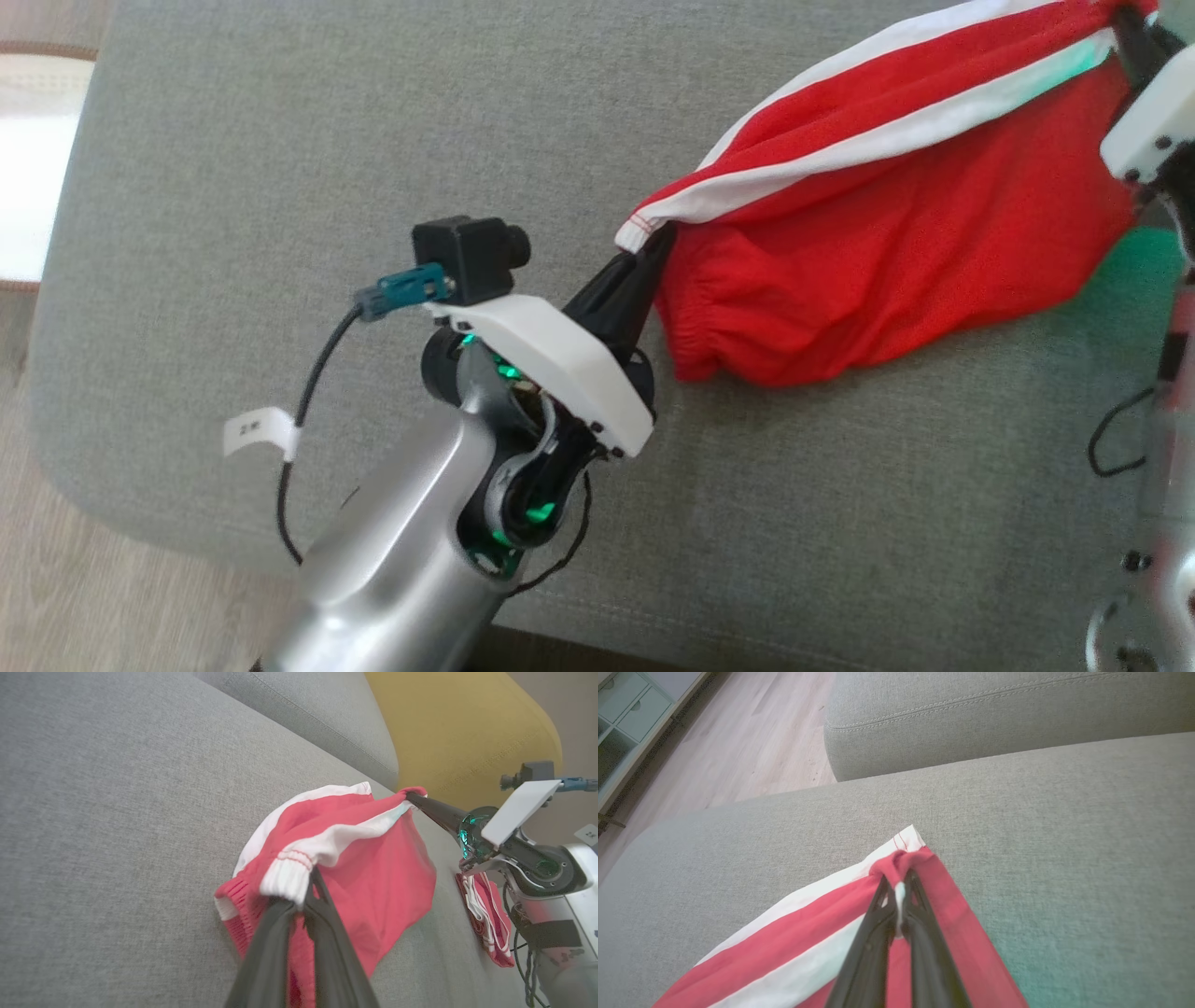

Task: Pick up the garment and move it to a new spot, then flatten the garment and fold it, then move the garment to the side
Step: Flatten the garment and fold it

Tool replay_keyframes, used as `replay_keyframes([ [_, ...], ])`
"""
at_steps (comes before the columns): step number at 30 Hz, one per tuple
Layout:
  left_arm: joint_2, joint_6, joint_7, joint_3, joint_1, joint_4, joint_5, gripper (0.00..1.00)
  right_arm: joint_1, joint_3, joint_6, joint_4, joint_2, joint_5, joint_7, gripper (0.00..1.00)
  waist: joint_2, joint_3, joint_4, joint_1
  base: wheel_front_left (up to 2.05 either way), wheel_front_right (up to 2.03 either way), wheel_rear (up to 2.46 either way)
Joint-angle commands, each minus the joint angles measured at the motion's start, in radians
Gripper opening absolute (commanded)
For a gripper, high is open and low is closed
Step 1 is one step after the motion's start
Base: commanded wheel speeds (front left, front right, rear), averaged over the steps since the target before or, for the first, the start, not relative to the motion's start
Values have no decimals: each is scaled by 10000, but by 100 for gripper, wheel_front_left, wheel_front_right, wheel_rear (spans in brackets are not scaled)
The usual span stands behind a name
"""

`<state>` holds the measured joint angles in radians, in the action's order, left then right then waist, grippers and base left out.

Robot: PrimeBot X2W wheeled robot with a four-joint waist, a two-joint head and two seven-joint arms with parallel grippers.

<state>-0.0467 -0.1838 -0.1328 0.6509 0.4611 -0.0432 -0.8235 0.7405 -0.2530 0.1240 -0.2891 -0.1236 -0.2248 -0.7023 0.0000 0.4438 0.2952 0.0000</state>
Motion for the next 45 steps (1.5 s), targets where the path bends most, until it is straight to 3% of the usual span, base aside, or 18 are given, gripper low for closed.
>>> replay_keyframes([
  [1, -39, -66, 152, -187, 340, 235, -85, 0, 433, 250, 67, 254, -56, 76, 100, 0, 0, 73, 74, 0, 0, 0, 0],
  [12, -37, -375, 1016, 500, 950, -941, -810, 0, 1245, 377, 67, -1070, -363, 527, 512, 0, 0, 235, 291, 0, 0, 0, 0],
  [13, -37, -385, 1065, 545, 985, -1022, -844, 0, 1288, 382, 67, -1137, -365, 549, 537, 4, 0, 247, 291, 0, 0, 0, 0],
  [14, -37, -415, 1114, 581, 1021, -1098, -875, 0, 1334, 393, 67, -1198, -357, 548, 570, 25, 0, 260, 289, 0, 0, 0, 0],
  [15, -37, -473, 1193, 593, 1057, -1163, -907, 13, 1378, 403, 67, -1244, -337, 500, 622, 59, 0, 272, 289, 0, 0, 0, 0],
  [16, -36, -531, 1257, 611, 1099, -1226, -935, 31, 1408, 413, 67, -1293, -330, 472, 672, 100, 0, 283, 286, 0, 0, 0, 0],
  [18, -36, -671, 1412, 635, 1191, -1361, -913, 51, 1449, 409, 67, -1378, -327, 435, 827, 100, 0, 301, 281, 0, 0, 0, 0],
  [19, -36, -746, 1499, 633, 1224, -1427, -899, 89, 1468, 411, 67, -1400, -311, 356, 963, 100, 0, 309, 272, 0, 0, 0, 0],
  [20, -36, -839, 1602, 665, 1255, -1551, -903, 100, 1498, 381, 67, -1480, -333, 224, 1249, 100, 0, 320, 257, 0, 0, 0, 0],
  [25, -36, -1041, 1940, 649, 1241, -1823, -819, 100, 1518, 171, 67, -1492, -431, -299, 2300, 100, 0, 339, 223, 0, 0, 0, 0],
  [29, -72, -1108, 2152, 675, 1091, -1702, -754, 100, 1148, 618, 67, -1504, -855, -421, 2180, 100, 0, 305, 160, 0, 0, 0, 0],
  [36, -583, -1691, 3305, 788, 722, -838, 381, 100, 332, 2467, 67, -1017, -2150, -731, 1333, 100, 0, 281, 7, 0, 0, 0, 0],
  [45, -998, -2338, 3862, 1225, 133, -55, 2094, 100, 192, 2988, 67, -1180, -2673, -625, -496, 100, 0, 324, 202, 0, 0, 0, 0],
])
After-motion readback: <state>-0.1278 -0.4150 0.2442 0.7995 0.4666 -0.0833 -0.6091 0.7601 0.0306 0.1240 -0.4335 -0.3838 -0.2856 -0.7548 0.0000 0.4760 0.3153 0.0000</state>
